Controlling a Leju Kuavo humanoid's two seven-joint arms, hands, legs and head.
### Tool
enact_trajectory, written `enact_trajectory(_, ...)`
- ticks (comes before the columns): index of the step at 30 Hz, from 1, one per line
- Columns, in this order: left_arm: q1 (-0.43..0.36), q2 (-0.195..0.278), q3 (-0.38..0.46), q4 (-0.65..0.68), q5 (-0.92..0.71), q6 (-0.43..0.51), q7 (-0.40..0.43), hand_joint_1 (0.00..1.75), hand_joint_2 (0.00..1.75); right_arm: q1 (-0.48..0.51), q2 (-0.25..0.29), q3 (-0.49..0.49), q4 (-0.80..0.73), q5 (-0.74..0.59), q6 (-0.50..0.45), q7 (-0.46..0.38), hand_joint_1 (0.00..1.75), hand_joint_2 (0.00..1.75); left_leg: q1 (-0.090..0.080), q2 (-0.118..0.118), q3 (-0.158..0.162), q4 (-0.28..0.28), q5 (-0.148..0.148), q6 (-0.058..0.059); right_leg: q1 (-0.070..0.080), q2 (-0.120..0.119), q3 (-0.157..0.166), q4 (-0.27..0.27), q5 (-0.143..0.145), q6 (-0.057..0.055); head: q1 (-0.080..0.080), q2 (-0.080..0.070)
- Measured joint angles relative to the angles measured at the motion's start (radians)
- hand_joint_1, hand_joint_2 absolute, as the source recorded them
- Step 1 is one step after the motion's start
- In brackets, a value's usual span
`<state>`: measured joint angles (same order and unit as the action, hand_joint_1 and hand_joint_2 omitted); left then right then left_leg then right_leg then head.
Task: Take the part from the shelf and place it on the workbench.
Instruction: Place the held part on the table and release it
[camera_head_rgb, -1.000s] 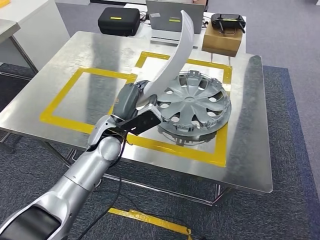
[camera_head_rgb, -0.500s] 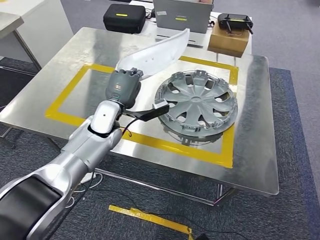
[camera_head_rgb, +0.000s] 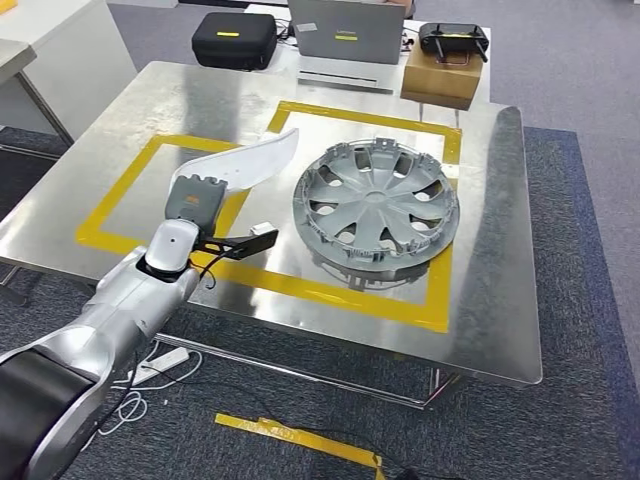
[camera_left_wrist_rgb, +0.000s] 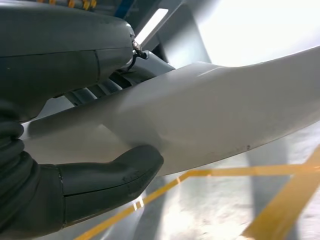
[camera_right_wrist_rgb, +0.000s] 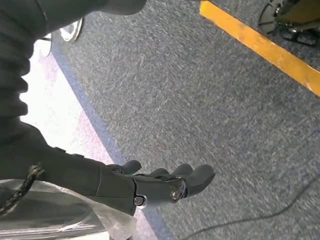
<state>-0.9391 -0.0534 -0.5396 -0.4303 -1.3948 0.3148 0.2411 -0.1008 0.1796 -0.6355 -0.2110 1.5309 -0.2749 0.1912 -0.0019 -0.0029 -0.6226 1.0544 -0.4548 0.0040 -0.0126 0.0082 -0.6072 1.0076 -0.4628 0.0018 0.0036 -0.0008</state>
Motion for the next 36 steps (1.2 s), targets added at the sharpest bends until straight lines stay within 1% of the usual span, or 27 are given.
enact_trajectory(1, 0.003, 0.004, 0.007, 0.006, 0.002, -0.001, 0.000, 1.75, 1.75, 0.000, 0.000, 0.000, 0.000, -0.001, -0.002, -0.001, 0.00, 1.75, -0.002, 0.000, 0.012, -0.028, 0.005, 0.003, 0.001, -0.001, -0.002, 0.000, 0.000, 0.003, 0.001, 0.000)
enact_trajectory(3, 0.011, 0.009, 0.019, 0.015, 0.002, -0.001, 0.000, 1.75, 1.75, 0.000, 0.000, 0.000, 0.000, -0.002, -0.004, -0.001, 0.00, 1.75, -0.004, -0.002, 0.013, -0.039, 0.003, 0.008, 0.002, -0.002, -0.002, -0.003, 0.002, 0.013, 0.001, 0.000)
enact_trajectory(5, 0.016, 0.013, 0.026, 0.022, 0.002, -0.003, 0.000, 1.75, 1.75, 0.001, 0.000, 0.000, 0.000, -0.002, -0.004, -0.001, 0.00, 1.75, 0.002, -0.001, 0.016, -0.046, 0.008, 0.018, 0.002, -0.003, -0.010, 0.008, -0.011, 0.022, 0.002, 0.000)
enact_trajectory(6, 0.016, 0.015, 0.028, 0.025, 0.003, -0.008, 0.001, 1.75, 1.75, 0.002, 0.000, 0.000, 0.000, -0.002, -0.004, -0.001, 0.00, 1.75, 0.005, -0.001, 0.018, -0.049, 0.011, 0.023, 0.003, -0.003, -0.025, 0.039, -0.031, 0.026, 0.004, 0.000)
enact_trajectory(7, 0.017, 0.015, 0.031, 0.027, 0.005, -0.015, 0.003, 1.75, 1.75, 0.002, 0.000, 0.000, 0.000, -0.003, -0.005, -0.002, 0.00, 1.75, 0.006, -0.001, 0.019, -0.051, 0.012, 0.026, 0.002, -0.003, -0.051, 0.092, -0.060, 0.029, 0.006, 0.000)
enact_trajectory(9, 0.025, 0.017, 0.042, 0.033, 0.012, -0.032, 0.015, 1.75, 1.75, 0.002, 0.000, 0.000, 0.000, -0.006, -0.005, -0.002, 0.00, 1.75, 0.006, -0.001, 0.019, -0.051, 0.012, 0.029, 0.001, -0.004, -0.116, 0.229, -0.118, 0.034, 0.010, 0.000)
enact_trajectory(10, 0.032, 0.018, 0.050, 0.036, 0.017, -0.038, 0.023, 1.75, 1.75, 0.004, 0.000, 0.000, 0.000, -0.008, -0.005, -0.002, 0.00, 1.75, 0.005, -0.001, 0.018, -0.051, 0.011, 0.029, 0.001, -0.004, -0.138, 0.272, -0.128, 0.036, 0.010, 0.000)
enact_trajectory(11, 0.038, 0.019, 0.059, 0.039, 0.021, -0.043, 0.031, 1.75, 1.75, 0.007, 0.000, 0.000, 0.000, -0.009, -0.005, -0.001, 0.00, 1.75, 0.005, -0.001, 0.019, -0.050, 0.011, 0.030, 0.001, -0.004, -0.142, 0.278, -0.120, 0.036, 0.011, 0.000)
enact_trajectory(12, 0.043, 0.020, 0.067, 0.041, 0.025, -0.049, 0.037, 1.75, 1.75, 0.009, 0.000, 0.000, 0.000, -0.010, -0.006, -0.001, 0.00, 1.75, 0.004, -0.001, 0.019, -0.050, 0.011, 0.029, 0.001, -0.004, -0.125, 0.242, -0.094, 0.034, 0.010, 0.000)
enact_trajectory(13, 0.046, 0.022, 0.075, 0.043, 0.029, -0.052, 0.040, 1.75, 1.75, 0.011, 0.000, 0.000, 0.000, -0.011, -0.006, 0.000, 0.00, 1.75, 0.004, -0.002, 0.020, -0.050, 0.010, 0.029, 0.001, -0.004, -0.090, 0.174, -0.057, 0.031, 0.011, 0.000)
enact_trajectory(14, 0.047, 0.023, 0.083, 0.043, 0.031, -0.053, 0.041, 1.75, 1.75, 0.012, -0.001, 0.000, 0.000, -0.011, -0.007, 0.000, 0.00, 1.75, 0.003, -0.003, 0.020, -0.050, 0.010, 0.026, 0.002, -0.004, -0.050, 0.100, -0.029, 0.026, 0.010, 0.000)
enact_trajectory(15, 0.047, 0.024, 0.090, 0.044, 0.033, -0.052, 0.039, 1.75, 1.75, 0.011, -0.001, 0.000, 0.000, -0.011, -0.007, 0.000, 0.00, 1.75, 0.001, -0.004, 0.019, -0.049, 0.009, 0.023, 0.003, -0.004, -0.017, 0.039, -0.011, 0.022, 0.010, 0.000)
enact_trajectory(16, 0.047, 0.026, 0.096, 0.044, 0.032, -0.049, 0.035, 1.75, 1.75, 0.010, -0.001, 0.000, 0.000, -0.010, -0.007, 0.000, 0.00, 1.75, 0.000, -0.004, 0.018, -0.048, 0.010, 0.019, 0.005, -0.004, 0.004, 0.003, -0.005, 0.018, 0.009, 0.000)
enact_trajectory(19, 0.054, 0.027, 0.105, 0.047, 0.021, -0.045, 0.006, 1.75, 1.75, 0.011, -0.001, 0.000, 0.000, -0.008, -0.007, -0.001, 0.00, 1.75, 0.003, -0.005, 0.015, -0.047, 0.011, 0.003, 0.007, -0.003, 0.014, -0.014, -0.004, 0.006, 0.010, 0.000)
enact_trajectory(20, 0.056, 0.027, 0.106, 0.047, 0.013, -0.044, -0.005, 1.75, 1.75, 0.011, -0.001, 0.000, 0.000, -0.007, -0.007, -0.001, 0.00, 1.75, 0.004, -0.005, 0.011, -0.038, 0.002, -0.002, 0.005, -0.004, 0.017, -0.017, -0.001, 0.000, 0.008, 0.000)
enact_trajectory(21, 0.057, 0.027, 0.107, 0.047, 0.004, -0.042, -0.013, 1.75, 1.75, 0.011, -0.001, 0.000, 0.000, -0.006, -0.007, -0.002, 0.00, 1.75, 0.004, -0.004, 0.001, -0.013, -0.015, -0.008, 0.002, -0.006, 0.019, -0.021, 0.002, -0.005, 0.006, 0.000)
enact_trajectory(22, 0.057, 0.026, 0.108, 0.047, -0.005, -0.038, -0.018, 1.75, 1.75, 0.009, -0.001, 0.000, 0.000, -0.005, -0.007, -0.004, 0.00, 1.75, 0.006, -0.004, -0.019, 0.033, -0.043, -0.013, 0.000, -0.007, 0.021, -0.024, 0.003, -0.009, 0.003, 0.000)
enact_trajectory(24, 0.059, 0.023, 0.108, 0.047, -0.020, -0.031, -0.020, 1.75, 1.75, 0.006, -0.001, 0.000, 0.000, -0.003, -0.005, -0.005, 0.00, 1.75, 0.010, -0.002, -0.079, 0.169, -0.105, -0.020, 0.001, -0.007, 0.021, -0.024, 0.003, -0.012, -0.001, 0.000)
enact_trajectory(25, 0.061, 0.022, 0.108, 0.048, -0.024, -0.029, -0.020, 1.75, 1.75, 0.006, -0.001, 0.000, 0.000, -0.003, -0.005, -0.006, 0.00, 1.75, 0.012, -0.002, -0.103, 0.223, -0.122, -0.023, 0.001, -0.007, 0.021, -0.023, 0.002, -0.012, 0.000, 0.000)
enact_trajectory(26, 0.064, 0.021, 0.108, 0.048, -0.026, -0.028, -0.020, 1.31, 1.75, 0.006, -0.001, 0.000, 0.000, -0.003, -0.004, -0.006, 0.00, 1.31, 0.013, -0.002, -0.113, 0.244, -0.120, -0.024, 0.000, -0.006, 0.021, -0.023, 0.002, -0.012, -0.001, 0.000)
enact_trajectory(27, 0.065, 0.021, 0.108, 0.049, -0.028, -0.028, -0.019, 0.87, 1.75, 0.006, -0.001, 0.000, 0.000, -0.003, -0.004, -0.006, 0.00, 0.87, 0.014, -0.002, -0.103, 0.224, -0.098, -0.024, 0.000, -0.005, 0.021, -0.021, 0.002, -0.011, -0.001, 0.000)
enact_trajectory(29, 0.062, 0.020, 0.108, 0.049, -0.031, -0.028, -0.017, 0.00, 1.75, 0.006, -0.001, 0.000, 0.000, -0.002, -0.004, -0.006, 0.00, 0.00, 0.015, -0.001, -0.042, 0.094, -0.028, -0.021, 0.001, -0.004, 0.022, -0.018, -0.001, -0.007, -0.001, 0.000)
enact_trajectory(30, 0.059, 0.018, 0.108, 0.049, -0.033, -0.027, -0.016, 0.00, 1.75, 0.005, -0.001, 0.000, 0.000, -0.002, -0.004, -0.006, 0.00, 0.00, 0.014, -0.001, -0.011, 0.029, -0.006, -0.018, 0.003, -0.004, 0.021, -0.015, -0.003, -0.003, -0.001, 0.000)
enact_trajectory(31, 0.056, 0.017, 0.108, 0.049, -0.036, -0.026, -0.015, 0.00, 1.75, 0.004, -0.001, 0.000, 0.000, -0.002, -0.004, -0.006, 0.00, 0.00, 0.013, 0.000, 0.009, -0.014, 0.004, -0.014, 0.005, -0.004, 0.019, -0.013, -0.005, 0.002, 0.000, 0.000)
enact_trajectory(32, 0.054, 0.015, 0.108, 0.049, -0.038, -0.023, -0.016, 0.00, 1.75, 0.003, -0.001, 0.000, 0.000, -0.002, -0.004, -0.006, 0.00, 0.00, 0.011, 0.000, 0.016, -0.033, 0.003, -0.010, 0.006, -0.005, 0.016, -0.012, -0.005, 0.006, 0.001, 0.000)
enact_trajectory(34, 0.052, 0.011, 0.108, 0.049, -0.041, -0.017, -0.025, 0.00, 1.75, 0.002, -0.001, 0.000, 0.000, -0.001, -0.004, -0.006, 0.00, 0.00, 0.009, -0.001, 0.016, -0.038, 0.003, 0.001, 0.005, -0.006, 0.013, -0.013, -0.004, 0.017, 0.001, 0.000)
enact_trajectory(36, 0.047, 0.008, 0.109, 0.049, -0.043, -0.011, -0.035, 0.00, 1.75, 0.002, -0.001, 0.000, 0.000, -0.001, -0.003, -0.005, 0.00, 0.00, 0.011, 0.000, 0.017, -0.044, 0.007, 0.015, 0.003, -0.007, -0.001, 0.012, -0.026, 0.027, 0.003, 0.000)
